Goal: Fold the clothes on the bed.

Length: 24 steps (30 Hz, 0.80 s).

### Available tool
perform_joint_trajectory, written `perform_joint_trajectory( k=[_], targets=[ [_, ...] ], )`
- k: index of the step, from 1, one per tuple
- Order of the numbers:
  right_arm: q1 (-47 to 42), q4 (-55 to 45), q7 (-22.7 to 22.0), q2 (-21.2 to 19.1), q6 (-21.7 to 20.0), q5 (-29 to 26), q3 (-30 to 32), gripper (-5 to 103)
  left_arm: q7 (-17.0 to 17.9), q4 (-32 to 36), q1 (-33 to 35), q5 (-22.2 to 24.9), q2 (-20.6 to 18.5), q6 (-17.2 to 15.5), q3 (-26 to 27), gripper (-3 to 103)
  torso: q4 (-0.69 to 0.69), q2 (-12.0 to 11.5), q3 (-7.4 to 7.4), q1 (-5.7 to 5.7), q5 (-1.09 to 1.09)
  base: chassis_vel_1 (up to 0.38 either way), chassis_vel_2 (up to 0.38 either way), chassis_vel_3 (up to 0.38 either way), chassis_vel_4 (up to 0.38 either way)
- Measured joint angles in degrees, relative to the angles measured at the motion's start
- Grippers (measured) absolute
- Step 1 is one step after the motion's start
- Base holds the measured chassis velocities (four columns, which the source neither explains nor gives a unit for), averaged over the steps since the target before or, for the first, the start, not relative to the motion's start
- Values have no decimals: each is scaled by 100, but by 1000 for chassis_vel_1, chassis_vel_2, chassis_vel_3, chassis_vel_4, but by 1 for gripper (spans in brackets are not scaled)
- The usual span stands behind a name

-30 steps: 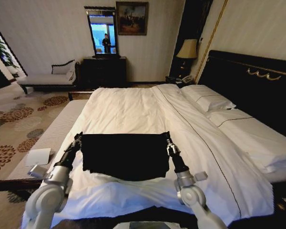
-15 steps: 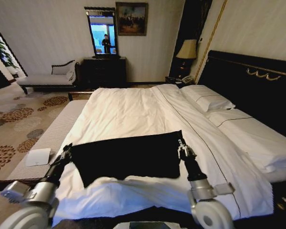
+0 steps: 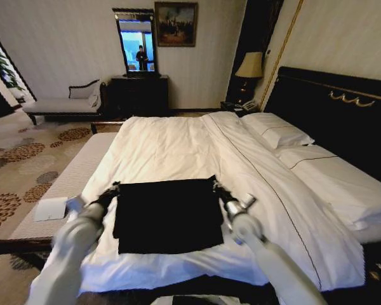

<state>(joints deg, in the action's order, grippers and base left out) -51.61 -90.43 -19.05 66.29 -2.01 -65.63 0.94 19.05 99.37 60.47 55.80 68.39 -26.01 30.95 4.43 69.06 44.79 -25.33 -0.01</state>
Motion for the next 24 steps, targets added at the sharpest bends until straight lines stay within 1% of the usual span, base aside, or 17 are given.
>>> perform_joint_trajectory(
  k=[1, 3, 4, 6, 7, 8, 11, 12, 13, 14, 16, 17, 18, 20, 23, 24],
  targets=[
    [170, 395, 161, 160, 55, 73, -75, 3, -111, -358, -176, -73, 48, 112, -90, 2, 0, 0, 1, 0, 0, 0, 0, 0, 0],
    [687, 1557, 731, 641, 332, 394, -187, 3, -636, -1648, -844, -300, 253, 551, -332, 2, -3, -1, 1, -1, 0, 0, 0, 0, 0],
    [809, 1875, 901, 749, 410, 480, -183, 3, -791, -2019, -1027, -335, 309, 693, -376, 2, -1, 0, -1, 0, 1, 0, 0, 0, 0],
    [943, 2293, 1107, 871, 561, 593, -139, 3, -982, -2420, -1181, -309, 373, 836, -402, 2, -2, 0, -1, 1, 0, 0, 0, 0, 0],
    [943, 2293, 1107, 871, 561, 593, -139, 3, -982, -2420, -1181, -309, 373, 836, -402, 2, -2, 0, -1, 1, 0, 0, 0, 0, 0],
    [987, 2494, 1256, 913, 660, 627, -79, 3, -1132, -2573, -1204, -206, 397, 903, -400, 2, -2, 0, -1, 1, -1, 0, 0, 0, 0],
    [953, 2584, 1520, 905, 817, 612, 10, 3, -1446, -2606, -1058, -41, 399, 1024, -333, 2, -1, 1, -4, 4, 1, 0, 0, 0, 0],
    [953, 2584, 1520, 905, 817, 612, 10, 3, -1446, -2606, -1058, -41, 399, 1024, -333, 2, -1, 1, -4, 4, 1, 0, 0, 0, 0],
    [929, 2584, 1588, 897, 869, 596, 31, 3, -1528, -2582, -988, 0, 391, 1057, -311, 2, -2, 1, -3, 5, 0, 0, 0, 0, 0],
    [858, 2539, 1702, 881, 976, 509, 71, 3, -1698, -2488, -826, 94, 367, 1152, -242, 2, -1, 2, -4, 6, 1, 0, 0, 0, 0],
    [787, 2397, 1794, 860, 1053, 256, 112, 3, -1846, -2365, -666, 214, 359, 1249, -151, 2, -2, 2, -4, 6, 1, 0, 0, 0, 0],
    [787, 2397, 1794, 860, 1053, 256, 112, 3, -1846, -2365, -666, 214, 359, 1249, -151, 2, -2, 2, -4, 6, 1, 0, 0, 0, 0],
    [754, 2326, 1836, 843, 1082, 131, 131, 3, -1899, -2301, -597, 283, 359, 1292, -103, 2, -3, 2, -4, 6, 0, 0, 0, 0, 0],
    [633, 2108, 2011, 759, 1170, -190, 163, 3, -2008, -2078, -412, 486, 357, 1388, 15, 2, -2, 2, -4, 6, 1, 0, 0, 0, 0],
    [422, 1787, 2462, 559, 1358, -599, 173, 3, -2159, -1717, -126, 727, 299, 1470, 127, 2, -1, 3, -4, 6, 1, 0, 0, 0, 0],
    [422, 1787, 2462, 559, 1358, -599, 173, 3, -2159, -1717, -126, 727, 299, 1470, 127, 2, -1, 3, -4, 6, 1, 0, 0, 0, 0]
  ],
)
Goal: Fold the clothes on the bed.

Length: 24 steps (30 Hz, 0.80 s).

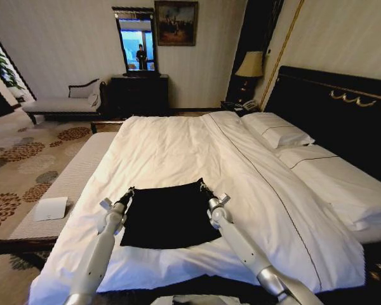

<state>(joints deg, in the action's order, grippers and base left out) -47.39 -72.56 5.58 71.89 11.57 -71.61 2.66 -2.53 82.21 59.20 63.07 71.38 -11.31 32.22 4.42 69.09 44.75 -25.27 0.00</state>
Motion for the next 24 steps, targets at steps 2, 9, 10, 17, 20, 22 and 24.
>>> perform_joint_trajectory(
  k=[2, 9, 10, 17, 20, 22, 24],
  targets=[
    [-145, -97, 329, -139, 166, -140, -13, 3, -79, 201, 194, 46, -44, 15, 39, 2, 0, 0, 0, 0, 1, 0, 0, 0, 0],
    [-720, -458, 1033, -789, 600, -183, -53, 3, -267, 818, 1027, -81, -224, 40, 147, 2, 0, 1, 0, 0, 0, 0, 0, 0, 0],
    [-720, -458, 1033, -789, 600, -183, -53, 3, -267, 818, 1027, -81, -224, 40, 147, 2, 0, 1, 0, 0, 0, 0, 0, 0, 0],
    [-1601, -974, 1019, -906, 775, 199, 311, 3, -296, 1397, 1971, -275, -178, 115, 371, 2, -1, 1, 0, 0, 2, 0, 0, 0, 0],
    [-2004, -1112, 935, -797, 842, 511, 442, 3, -288, 1500, 2239, -413, -42, 166, 426, 2, -1, 1, -1, -1, 0, 0, 0, 0, 0],
    [-2198, -1155, 913, -754, 858, 609, 491, 3, -272, 1529, 2344, -488, 35, 190, 439, 2, 0, 1, 0, 0, 1, 0, 0, 0, 0],
    [-2405, -1190, 873, -711, 866, 694, 552, 3, -242, 1563, 2449, -560, 129, 215, 448, 2, 1, 1, 0, 0, -1, 0, 0, 0, 0]
  ],
)
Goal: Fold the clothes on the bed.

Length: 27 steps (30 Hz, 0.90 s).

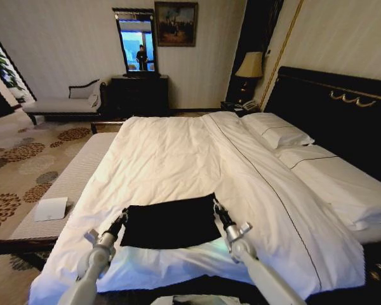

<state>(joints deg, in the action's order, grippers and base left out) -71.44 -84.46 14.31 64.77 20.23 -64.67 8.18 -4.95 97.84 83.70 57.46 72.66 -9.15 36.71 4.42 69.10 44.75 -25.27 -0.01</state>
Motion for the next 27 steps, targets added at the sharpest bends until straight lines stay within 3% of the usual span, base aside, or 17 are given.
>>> perform_joint_trajectory(
  k=[12, 15, 18, 19, 21, 22, 23, 25, 26, 27],
  targets=[
    [-406, -186, -455, 181, -24, 549, 49, 3, 257, 318, 306, -426, 213, 67, 62, -1, -1, -1, 1, -1, 1, 0, 0, 0, 0],
    [-405, -250, -585, 194, -33, 650, 76, 2, 374, 480, 381, -707, 296, 133, 72, 7, -1, -2, 1, -1, 2, 0, 0, 0, 0],
    [-608, -898, -1045, 161, -191, 941, 519, 13, 578, 1091, 542, -805, 342, 139, 302, 23, -2, -2, 2, -2, 3, 0, 0, 0, 0],
    [-608, -898, -1045, 161, -191, 941, 519, 13, 578, 1091, 542, -805, 342, 139, 302, 23, -2, -2, 2, -2, 3, 0, 0, 0, 0],
    [-779, -1480, -1506, 91, -400, 1151, 983, 24, 832, 1561, 620, -778, 236, 20, 557, 28, -1, -2, 1, -1, 2, 0, 0, 0, 0],
    [-816, -1643, -1673, 42, -489, 1161, 1091, 24, 911, 1701, 626, -770, 186, -28, 624, 34, -1, -2, 1, -1, 0, 0, 0, 0, 0],
    [-843, -1966, -2118, -100, -708, 1155, 1250, 34, 1157, 2019, 579, -765, 38, -187, 785, 39, 0, -1, 1, 0, 2, 0, 0, 0, 0],
    [-821, -2104, -2378, -201, -825, 1148, 1275, 34, 1294, 2153, 511, -766, -43, -267, 838, 44, -1, -1, 1, 0, 0, 0, 0, 0, 0],
    [-731, -2220, -2654, -312, -946, 1145, 1258, 40, 1542, 2324, 365, -735, -144, -445, 882, 50, 0, -1, 1, 0, 3, 0, 0, 0, 0],
    [-277, -2320, -3225, -541, -1417, 991, 944, 57, 2203, 2506, -125, -685, -292, -1226, 746, 61, 0, -2, 1, -1, 3, 0, 0, 0, 0]
  ],
)
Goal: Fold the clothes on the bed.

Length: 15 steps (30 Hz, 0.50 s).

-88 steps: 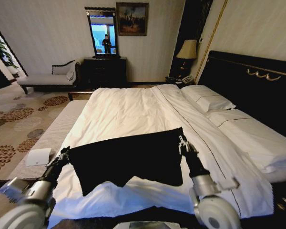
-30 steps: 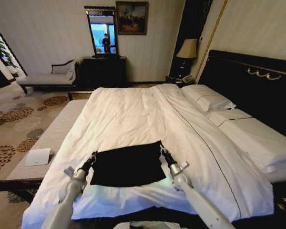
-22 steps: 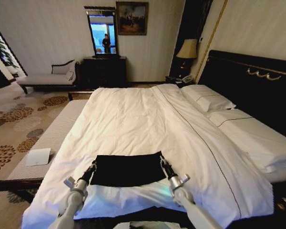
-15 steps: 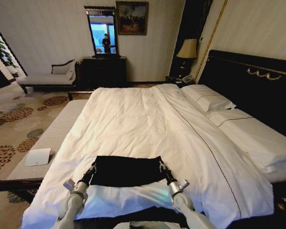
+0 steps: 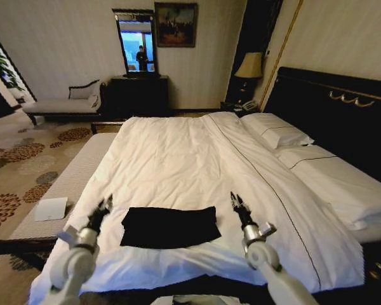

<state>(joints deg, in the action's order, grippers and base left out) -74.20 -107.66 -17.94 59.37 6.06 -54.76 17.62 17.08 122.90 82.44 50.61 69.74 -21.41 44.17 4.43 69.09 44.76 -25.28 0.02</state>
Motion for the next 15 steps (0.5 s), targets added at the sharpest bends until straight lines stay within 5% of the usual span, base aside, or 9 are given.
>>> perform_joint_trajectory(
  k=[1, 2, 3, 5, 8, 15],
  targets=[
    [396, 117, -280, -82, -486, -74, -268, 62, 233, -111, -243, -145, -16, -539, -219, 66, -1, 0, 0, 0, -2, 0, 0, 0, 0],
    [568, 214, -374, -106, -704, -90, -386, 62, 303, -224, -341, -289, -14, -746, -353, 72, 0, 0, 0, 0, -3, 0, 0, 0, 0],
    [862, 417, -535, -135, -1033, -84, -628, 74, 352, -369, -433, -525, -6, -924, -547, 77, -1, 0, 1, -1, -4, 0, 0, 0, 0],
    [1059, 573, -629, -151, -1227, -74, -813, 74, 353, -473, -479, -705, 2, -1001, -711, 83, -1, 0, 1, -1, -3, 0, 0, 0, 0],
    [1699, 1180, -962, -162, -1795, -28, -1455, 90, 355, -834, -520, -1337, 13, -1070, -1238, 93, -3, -1, 1, -1, -3, 0, 0, 0, 0],
    [1808, 1134, -1328, -215, -2498, -115, -1797, 100, 436, -902, -266, -1733, -129, -1293, -1551, 100, -2, 0, 0, -1, -2, 0, 0, 0, 0]
  ],
)
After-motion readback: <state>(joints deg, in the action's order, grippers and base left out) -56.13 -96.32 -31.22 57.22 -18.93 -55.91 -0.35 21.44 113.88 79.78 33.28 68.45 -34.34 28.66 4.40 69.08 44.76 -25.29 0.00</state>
